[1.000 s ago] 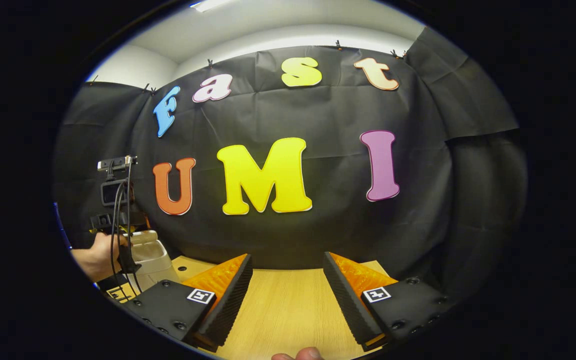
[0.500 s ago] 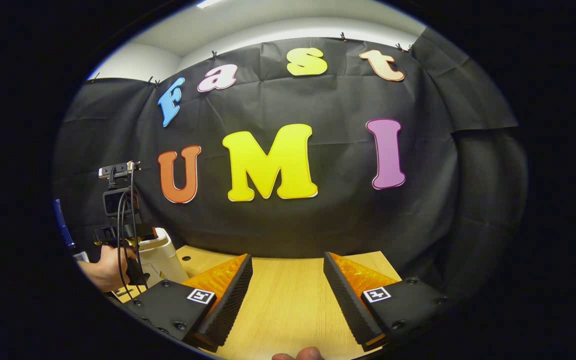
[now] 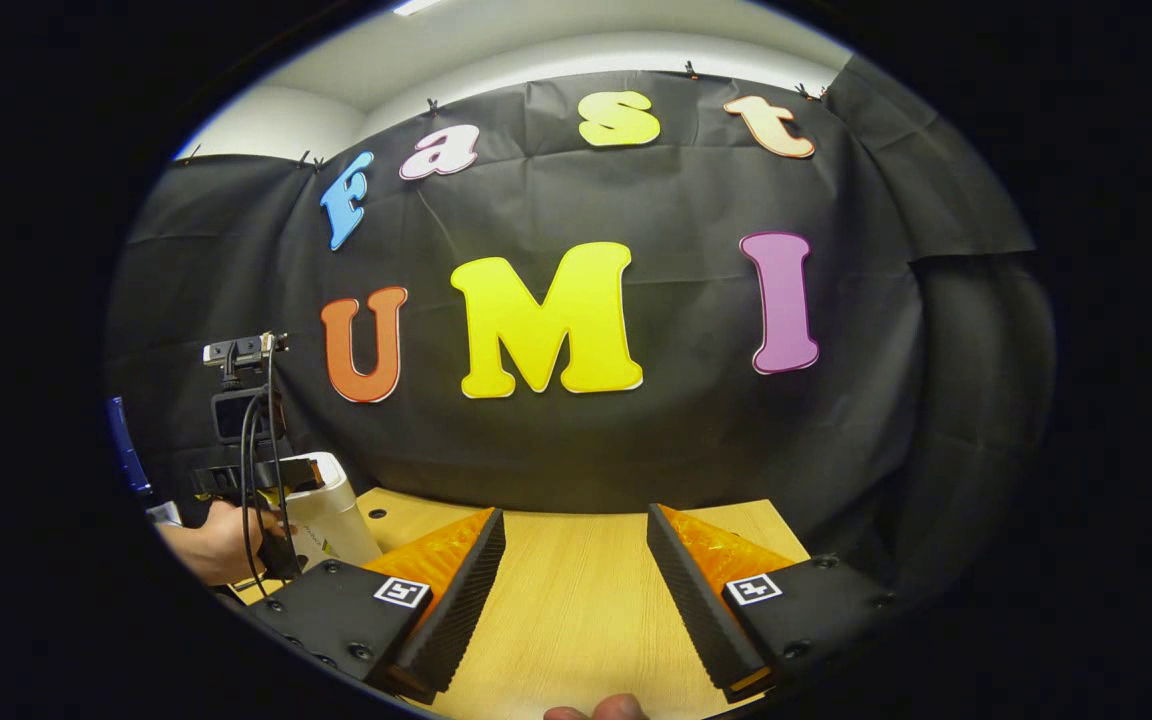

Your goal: Press the lid of the desktop garbage bin to open it, pick up the crumpled paper on the desktop and throw it into the bin, then pick up the pop can on the desktop and drop it into the bin, and finally close the garbage bin lid.

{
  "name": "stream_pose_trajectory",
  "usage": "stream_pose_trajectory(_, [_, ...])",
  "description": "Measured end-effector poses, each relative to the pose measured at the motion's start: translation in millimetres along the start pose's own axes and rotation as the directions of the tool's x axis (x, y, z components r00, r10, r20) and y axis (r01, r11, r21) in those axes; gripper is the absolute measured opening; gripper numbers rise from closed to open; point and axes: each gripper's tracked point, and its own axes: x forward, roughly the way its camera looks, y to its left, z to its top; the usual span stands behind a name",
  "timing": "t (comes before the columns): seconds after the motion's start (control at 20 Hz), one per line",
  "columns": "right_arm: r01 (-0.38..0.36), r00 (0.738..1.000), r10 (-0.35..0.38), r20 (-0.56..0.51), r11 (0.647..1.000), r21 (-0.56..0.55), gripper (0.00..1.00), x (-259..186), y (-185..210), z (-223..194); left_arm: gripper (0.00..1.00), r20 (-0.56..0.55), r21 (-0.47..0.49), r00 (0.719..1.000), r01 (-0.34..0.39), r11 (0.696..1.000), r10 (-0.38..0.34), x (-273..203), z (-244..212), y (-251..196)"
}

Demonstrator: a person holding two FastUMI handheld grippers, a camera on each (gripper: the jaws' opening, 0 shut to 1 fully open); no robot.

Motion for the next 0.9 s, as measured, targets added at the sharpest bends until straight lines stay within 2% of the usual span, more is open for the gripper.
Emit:
stream_pose_trajectory(0.4, [-0.023, 1.0, 0.023, -0.015, 1.0, 0.015, 0.92, 5, 13, -7, 0.94, 0.068, 0.071, 0.996, 0.045, 0.996, -0.05, -1, 8, -4])
stream_pose_trajectory(0.6, [-0.019, 1.0, 0.019, 0.017, 1.0, 0.005, 0.92, 5, 17, 4, 0.94, 0.093, 0.068, 0.986, 0.131, 0.989, -0.137, -10, 22, -7])
stream_pose_trajectory(0.75, [-0.003, 0.999, 0.003, 0.048, 1.0, 0.007, 0.9, 4, 20, 14, 0.94, 0.153, 0.106, 0.952, 0.251, 0.962, -0.265, -31, 55, -22])
stream_pose_trajectory(0.9, [0.033, 0.995, -0.032, 0.092, 0.999, -0.007, 0.9, 3, 24, 26, 0.94, 0.191, 0.137, 0.892, 0.39, 0.911, -0.411, -63, 71, -34])
